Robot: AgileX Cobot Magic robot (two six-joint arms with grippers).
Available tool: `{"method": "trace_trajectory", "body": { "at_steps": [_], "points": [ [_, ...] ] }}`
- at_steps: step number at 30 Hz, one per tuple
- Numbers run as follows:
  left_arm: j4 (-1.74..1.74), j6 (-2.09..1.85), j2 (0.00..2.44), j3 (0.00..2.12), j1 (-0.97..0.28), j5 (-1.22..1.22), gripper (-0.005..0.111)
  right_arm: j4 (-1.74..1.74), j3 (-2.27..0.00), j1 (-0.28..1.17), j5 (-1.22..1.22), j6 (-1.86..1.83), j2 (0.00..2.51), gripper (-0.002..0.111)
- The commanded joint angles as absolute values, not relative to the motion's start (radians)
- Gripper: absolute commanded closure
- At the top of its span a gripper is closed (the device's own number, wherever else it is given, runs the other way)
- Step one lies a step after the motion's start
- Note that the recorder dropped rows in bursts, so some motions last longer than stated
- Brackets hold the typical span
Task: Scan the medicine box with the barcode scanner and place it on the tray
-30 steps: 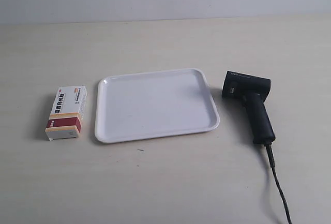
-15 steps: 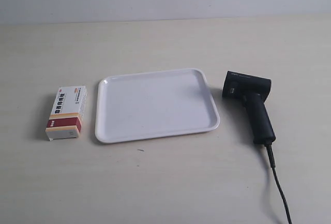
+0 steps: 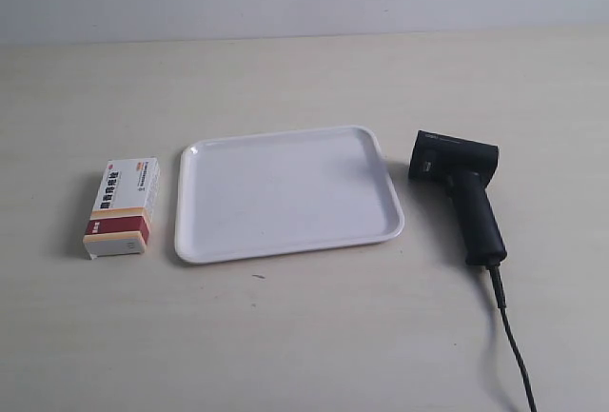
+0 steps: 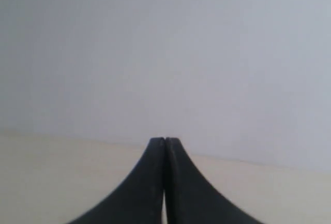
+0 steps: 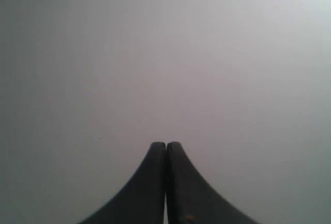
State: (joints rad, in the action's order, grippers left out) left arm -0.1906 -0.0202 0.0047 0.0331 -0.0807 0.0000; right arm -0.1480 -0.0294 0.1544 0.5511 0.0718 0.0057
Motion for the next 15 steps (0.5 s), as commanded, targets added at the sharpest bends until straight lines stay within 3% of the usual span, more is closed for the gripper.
{"method": "trace_trajectory", "body": {
  "at_steps": [1,7,15],
  "points": [
    [-0.196,-0.054,0.03,0.209,-0.078,-0.044,0.107,-0.051,-0.126,0.158,0.459,0.081,0.009,0.108],
    [-0.196,-0.084,0.322,0.52,-0.078,0.021,0.107,0.035,-0.224,0.158,0.395,0.081,0.032,0.108],
    [-0.32,-0.128,0.773,0.824,-0.08,0.41,0.107,0.033,-0.238,0.158,0.308,0.109,0.036,0.108]
  ]
}}
